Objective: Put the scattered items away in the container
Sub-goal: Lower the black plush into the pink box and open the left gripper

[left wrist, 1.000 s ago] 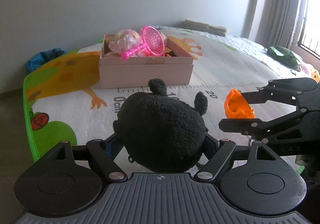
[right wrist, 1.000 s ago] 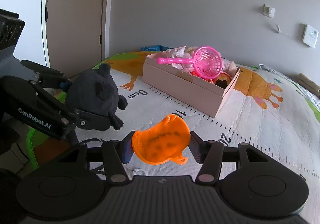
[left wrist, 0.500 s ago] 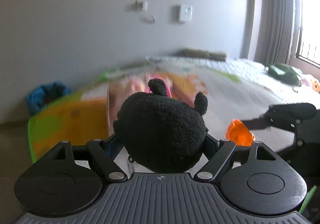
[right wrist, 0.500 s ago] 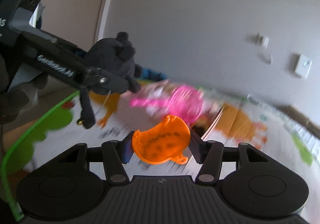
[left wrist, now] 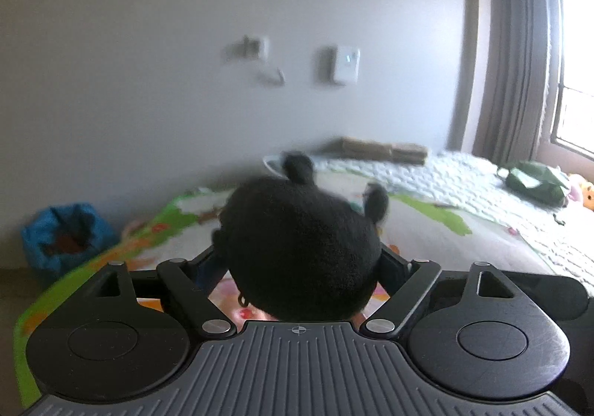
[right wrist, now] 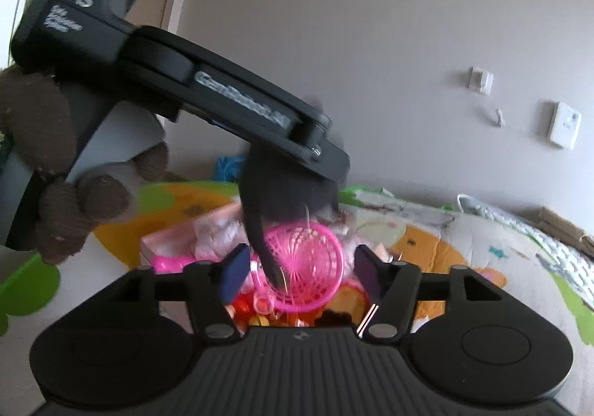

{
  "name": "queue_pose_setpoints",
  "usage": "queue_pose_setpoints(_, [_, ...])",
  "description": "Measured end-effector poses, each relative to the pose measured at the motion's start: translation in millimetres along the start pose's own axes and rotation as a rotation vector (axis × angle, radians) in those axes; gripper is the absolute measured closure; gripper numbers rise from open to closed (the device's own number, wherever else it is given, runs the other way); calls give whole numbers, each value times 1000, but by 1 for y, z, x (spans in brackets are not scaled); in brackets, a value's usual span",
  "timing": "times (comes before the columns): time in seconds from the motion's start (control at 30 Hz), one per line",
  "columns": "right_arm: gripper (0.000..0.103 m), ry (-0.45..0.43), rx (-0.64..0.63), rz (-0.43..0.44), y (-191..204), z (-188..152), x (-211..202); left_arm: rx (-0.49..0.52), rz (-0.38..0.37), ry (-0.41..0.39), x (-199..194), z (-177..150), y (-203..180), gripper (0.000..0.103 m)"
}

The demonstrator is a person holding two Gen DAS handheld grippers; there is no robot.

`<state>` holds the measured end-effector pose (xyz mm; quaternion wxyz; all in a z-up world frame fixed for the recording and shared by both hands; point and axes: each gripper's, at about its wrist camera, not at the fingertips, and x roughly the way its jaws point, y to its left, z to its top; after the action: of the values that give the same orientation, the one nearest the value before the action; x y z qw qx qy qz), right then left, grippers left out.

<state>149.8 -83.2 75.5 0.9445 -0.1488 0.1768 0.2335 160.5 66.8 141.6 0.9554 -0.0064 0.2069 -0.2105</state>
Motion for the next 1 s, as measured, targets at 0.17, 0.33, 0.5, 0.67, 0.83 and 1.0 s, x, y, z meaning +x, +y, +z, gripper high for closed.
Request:
queue_pose_setpoints(0.17, [28, 17, 15, 1, -5, -17, -5, 15, 15, 65, 24, -15, 6, 8])
queue_pose_setpoints(0.33, [23, 60, 88, 27, -15, -34, -24, -14, 78, 58, 10, -26, 20, 7])
queue_pose_setpoints(0.5, [23, 139, 109, 28, -13, -57, -39, 5, 109, 39, -23, -44, 15, 6])
queue_pose_setpoints(0.67, [22, 194, 147, 65, 4, -71, -46, -33, 90, 78, -53, -78, 4, 4])
queue_pose_setpoints(0.83, [22, 211, 120, 67, 20, -79, -37, -64, 89, 141, -73, -113, -6, 4])
queue_pose_setpoints(1.0, [22, 245, 121, 44, 31, -80, -21, -73, 120, 154, -86, -128, -7, 4])
